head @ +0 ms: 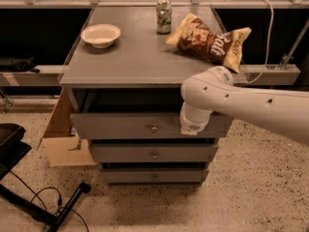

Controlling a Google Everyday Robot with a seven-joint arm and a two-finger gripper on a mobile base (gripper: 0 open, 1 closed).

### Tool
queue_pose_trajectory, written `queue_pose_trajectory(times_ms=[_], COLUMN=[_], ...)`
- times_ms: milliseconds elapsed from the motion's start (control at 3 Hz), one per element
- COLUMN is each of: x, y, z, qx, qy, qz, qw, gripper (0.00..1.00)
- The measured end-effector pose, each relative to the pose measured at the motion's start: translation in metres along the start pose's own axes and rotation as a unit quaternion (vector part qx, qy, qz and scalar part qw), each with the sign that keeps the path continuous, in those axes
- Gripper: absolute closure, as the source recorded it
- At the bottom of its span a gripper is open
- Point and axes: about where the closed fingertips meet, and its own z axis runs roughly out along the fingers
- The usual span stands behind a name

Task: Open top drawer

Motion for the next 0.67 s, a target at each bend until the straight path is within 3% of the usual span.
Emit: queue_pose_trajectory(times_ms=[667], x=[-0.002], y=[-0.015], z=[-0.022], qx=[0.014], qy=[0.008], qz=[-0.015], qw=[0.9998], gripper=[1.00])
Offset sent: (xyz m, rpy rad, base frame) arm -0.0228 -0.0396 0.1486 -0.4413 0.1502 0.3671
